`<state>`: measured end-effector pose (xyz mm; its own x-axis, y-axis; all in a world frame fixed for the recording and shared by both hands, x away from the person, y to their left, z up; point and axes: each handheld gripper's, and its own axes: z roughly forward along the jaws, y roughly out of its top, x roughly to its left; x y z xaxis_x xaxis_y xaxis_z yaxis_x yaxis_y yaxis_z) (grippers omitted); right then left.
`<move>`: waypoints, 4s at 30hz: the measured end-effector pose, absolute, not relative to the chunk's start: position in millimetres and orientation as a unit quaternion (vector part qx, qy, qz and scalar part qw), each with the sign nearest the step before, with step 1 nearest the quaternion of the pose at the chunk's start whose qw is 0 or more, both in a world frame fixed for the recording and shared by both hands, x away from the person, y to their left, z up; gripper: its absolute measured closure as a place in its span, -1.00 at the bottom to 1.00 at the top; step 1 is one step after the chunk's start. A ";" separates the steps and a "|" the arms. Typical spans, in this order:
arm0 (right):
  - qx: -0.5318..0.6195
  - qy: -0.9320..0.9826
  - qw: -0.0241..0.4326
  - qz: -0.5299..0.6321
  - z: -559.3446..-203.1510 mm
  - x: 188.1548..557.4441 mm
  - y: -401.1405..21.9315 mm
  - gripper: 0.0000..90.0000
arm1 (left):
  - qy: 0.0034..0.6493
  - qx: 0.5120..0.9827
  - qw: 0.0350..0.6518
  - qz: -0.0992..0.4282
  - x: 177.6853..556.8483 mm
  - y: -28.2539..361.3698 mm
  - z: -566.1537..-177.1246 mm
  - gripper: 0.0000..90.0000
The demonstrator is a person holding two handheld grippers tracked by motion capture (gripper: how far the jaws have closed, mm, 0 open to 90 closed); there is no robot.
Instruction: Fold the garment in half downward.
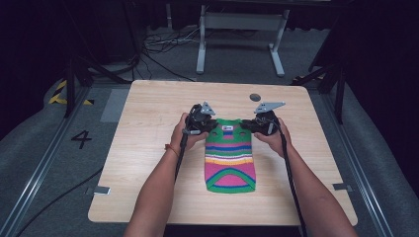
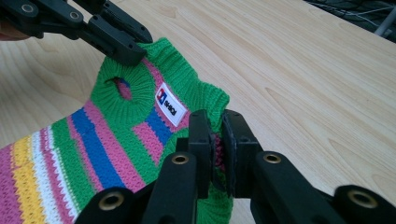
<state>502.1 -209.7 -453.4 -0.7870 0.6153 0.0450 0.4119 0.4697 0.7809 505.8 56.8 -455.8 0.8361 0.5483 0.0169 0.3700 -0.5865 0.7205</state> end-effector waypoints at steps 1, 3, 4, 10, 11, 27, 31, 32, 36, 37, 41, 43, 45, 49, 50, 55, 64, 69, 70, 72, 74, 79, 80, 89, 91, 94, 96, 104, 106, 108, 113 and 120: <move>0.300 0.848 0.122 0.420 -452.2 500.7 -210.1 0.85 | 0.257 0.884 0.371 0.121 504.2 57.5 -454.9 0.82; 0.295 0.847 0.122 0.425 -449.6 497.6 -211.0 0.85 | 0.251 0.883 0.377 0.125 499.8 59.5 -452.4 0.82; 0.292 0.847 0.123 0.427 -447.9 495.6 -211.4 0.85 | 0.244 0.884 0.379 0.128 497.0 60.3 -451.1 0.82; 0.279 0.843 0.124 0.442 -440.9 485.1 -215.0 0.85 | 0.216 0.883 0.394 0.136 483.2 64.5 -442.0 0.82; 0.278 0.843 0.125 0.444 -440.4 483.6 -215.5 0.85 | 0.216 0.883 0.394 0.136 483.2 64.5 -442.0 0.81; 0.238 0.856 0.124 0.441 -431.8 454.4 -223.4 0.83 | 0.175 0.887 0.400 0.150 446.4 64.6 -440.5 0.83; 0.229 0.862 0.122 0.435 -432.2 446.6 -225.4 0.81 | 0.165 0.888 0.405 0.145 439.9 66.0 -441.2 0.83; 0.227 0.863 0.121 0.435 -432.2 445.0 -225.7 0.81 | 0.162 0.889 0.404 0.145 438.0 66.6 -441.4 0.83; 0.213 0.867 0.117 0.435 -432.3 435.8 -227.7 0.80 | 0.158 0.891 0.401 0.145 432.5 68.1 -441.7 0.84; 0.211 0.868 0.115 0.435 -433.0 433.2 -227.9 0.80 | 0.154 0.892 0.399 0.144 431.1 67.8 -441.6 0.84; 0.204 0.871 0.115 0.432 -435.0 426.2 -228.1 0.80 | 0.144 0.896 0.394 0.146 423.3 65.6 -441.1 0.84; 0.199 0.874 0.116 0.429 -436.0 421.2 -227.9 0.80 | 0.137 0.898 0.391 0.145 419.0 64.9 -441.1 0.84; 0.192 0.876 0.114 0.427 -437.0 416.7 -228.1 0.80 | 0.131 0.900 0.388 0.146 413.8 64.1 -442.4 0.84; 0.182 0.881 0.106 0.423 -440.3 407.0 -228.2 0.80 | 0.117 0.907 0.380 0.141 403.9 62.7 -446.8 0.84; 0.179 0.882 0.105 0.422 -441.0 405.0 -228.2 0.80 | 0.115 0.908 0.378 0.138 400.1 62.3 -449.3 0.83; 0.165 0.889 0.090 0.417 -446.2 390.4 -229.7 0.79 | 0.106 0.913 0.372 0.130 389.1 63.4 -456.6 0.83; 0.142 0.895 0.068 0.417 -451.1 368.8 -232.0 0.85 | 0.081 0.924 0.354 0.121 368.5 64.4 -465.3 0.83; 0.135 0.899 0.064 0.412 -455.7 361.3 -228.4 0.79 | 0.069 0.931 0.341 0.109 360.6 62.4 -472.6 0.83; 0.137 0.898 0.065 0.413 -457.6 360.7 -227.3 0.73 | 0.065 0.932 0.340 0.105 359.0 61.9 -474.2 0.83; 0.137 0.901 0.064 0.406 -462.3 358.5 -224.3 0.66 | 0.060 0.934 0.337 0.102 356.2 61.3 -477.0 0.83; 0.135 0.905 0.070 0.398 -467.4 356.5 -221.1 0.59 | 0.058 0.937 0.331 0.099 355.1 61.6 -479.0 0.82; 0.135 0.911 0.060 0.386 -478.2 354.9 -216.9 0.50 | 0.060 0.937 0.332 0.090 353.1 65.8 -483.4 0.76; 0.133 0.913 0.057 0.382 -480.9 354.7 -216.2 0.50 | 0.062 0.936 0.335 0.087 352.2 66.6 -484.8 0.71; 0.122 0.915 0.083 0.375 -479.8 349.1 -216.8 0.97 | 0.055 0.933 0.335 0.116 341.1 67.5 -481.0 0.80; 0.120 0.913 0.085 0.380 -476.0 347.2 -218.7 0.98 | 0.054 0.933 0.337 0.116 340.3 67.8 -478.9 0.85; 0.115 0.912 0.073 0.387 -471.7 344.2 -220.9 0.98 | 0.045 0.936 0.332 0.110 336.1 66.2 -479.0 0.84; 0.111 0.915 0.067 0.383 -471.8 340.9 -221.6 0.97 | 0.037 0.940 0.321 0.107 332.4 62.8 -481.7 0.81; 0.128 0.917 0.062 0.373 -488.5 333.0 -224.7 0.88 | 0.040 0.941 0.300 0.150 322.6 59.4 -486.9 0.46; 0.131 0.915 0.072 0.376 -489.5 330.3 -225.5 0.90 | 0.047 0.940 0.302 0.152 324.6 62.3 -487.5 0.46; 0.134 0.914 0.079 0.375 -490.4 329.7 -225.2 0.90 | 0.065 0.936 0.316 0.139 330.1 67.0 -489.4 0.46; 0.145 0.909 0.088 0.379 -492.6 333.4 -222.8 0.90 | 0.096 0.925 0.343 0.128 342.1 74.8 -494.4 0.44; 0.152 0.907 0.089 0.383 -492.2 335.6 -222.9 0.83 | 0.104 0.925 0.350 0.108 344.0 76.7 -491.8 0.27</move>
<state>335.6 -222.9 -492.2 -0.9380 0.3437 -0.0461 0.2068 0.6611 0.7213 344.0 76.7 -491.8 0.9552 0.2677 0.1266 0.1170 -0.7338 0.6692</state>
